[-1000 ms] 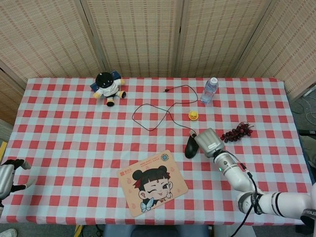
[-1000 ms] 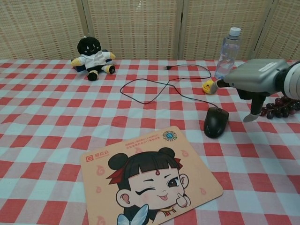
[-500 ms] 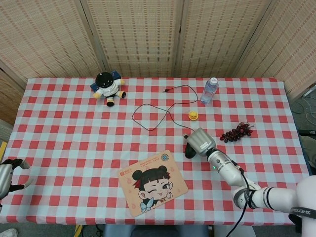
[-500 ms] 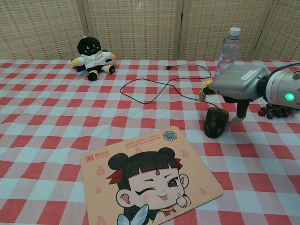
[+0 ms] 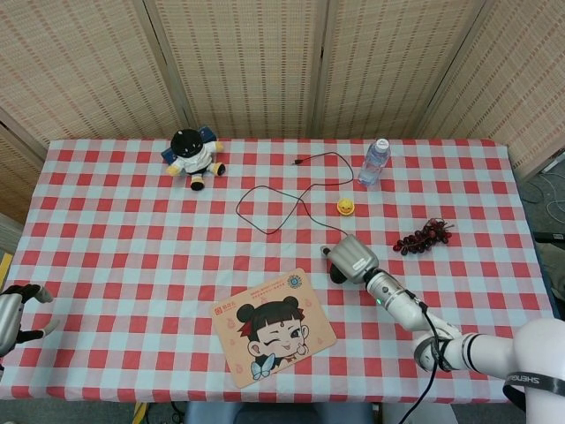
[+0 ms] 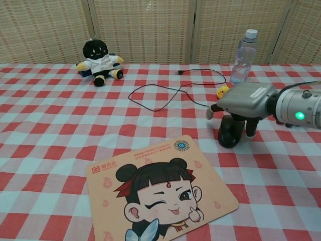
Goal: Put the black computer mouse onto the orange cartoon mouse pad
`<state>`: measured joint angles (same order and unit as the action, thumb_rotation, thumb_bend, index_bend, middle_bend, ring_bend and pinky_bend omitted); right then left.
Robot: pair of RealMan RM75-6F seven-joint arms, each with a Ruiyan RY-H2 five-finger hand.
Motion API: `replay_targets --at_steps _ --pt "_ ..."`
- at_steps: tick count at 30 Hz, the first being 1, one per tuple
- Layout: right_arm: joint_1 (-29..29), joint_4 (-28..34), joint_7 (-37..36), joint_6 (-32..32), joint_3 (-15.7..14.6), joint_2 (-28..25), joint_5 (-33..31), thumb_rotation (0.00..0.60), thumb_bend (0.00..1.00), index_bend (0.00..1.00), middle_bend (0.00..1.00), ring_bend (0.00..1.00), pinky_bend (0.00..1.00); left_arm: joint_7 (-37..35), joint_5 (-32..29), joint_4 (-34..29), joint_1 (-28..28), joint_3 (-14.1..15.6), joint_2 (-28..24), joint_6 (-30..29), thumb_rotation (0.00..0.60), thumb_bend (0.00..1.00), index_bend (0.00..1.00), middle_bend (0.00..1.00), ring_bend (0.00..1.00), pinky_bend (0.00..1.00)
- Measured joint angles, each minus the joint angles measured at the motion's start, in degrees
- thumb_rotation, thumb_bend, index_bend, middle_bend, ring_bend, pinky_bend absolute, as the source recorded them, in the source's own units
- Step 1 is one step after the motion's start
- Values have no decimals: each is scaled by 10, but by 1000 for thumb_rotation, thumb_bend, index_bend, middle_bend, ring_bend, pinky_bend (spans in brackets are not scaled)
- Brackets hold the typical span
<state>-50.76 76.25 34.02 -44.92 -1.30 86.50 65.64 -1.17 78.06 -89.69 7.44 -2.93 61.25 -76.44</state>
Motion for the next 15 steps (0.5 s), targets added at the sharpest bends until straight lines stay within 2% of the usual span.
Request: replay_targets --at_steps 10,15 --pt "1 -2 7 8 7 3 -11 600 0 305 1000 972 1000 -1 -1 0 0 0 0 1 600 166 605 481 381 550" --pt "1 0 16 12 9 3 -22 600 0 382 1000 972 1000 -1 -1 0 0 0 0 0 600 166 605 481 382 550"
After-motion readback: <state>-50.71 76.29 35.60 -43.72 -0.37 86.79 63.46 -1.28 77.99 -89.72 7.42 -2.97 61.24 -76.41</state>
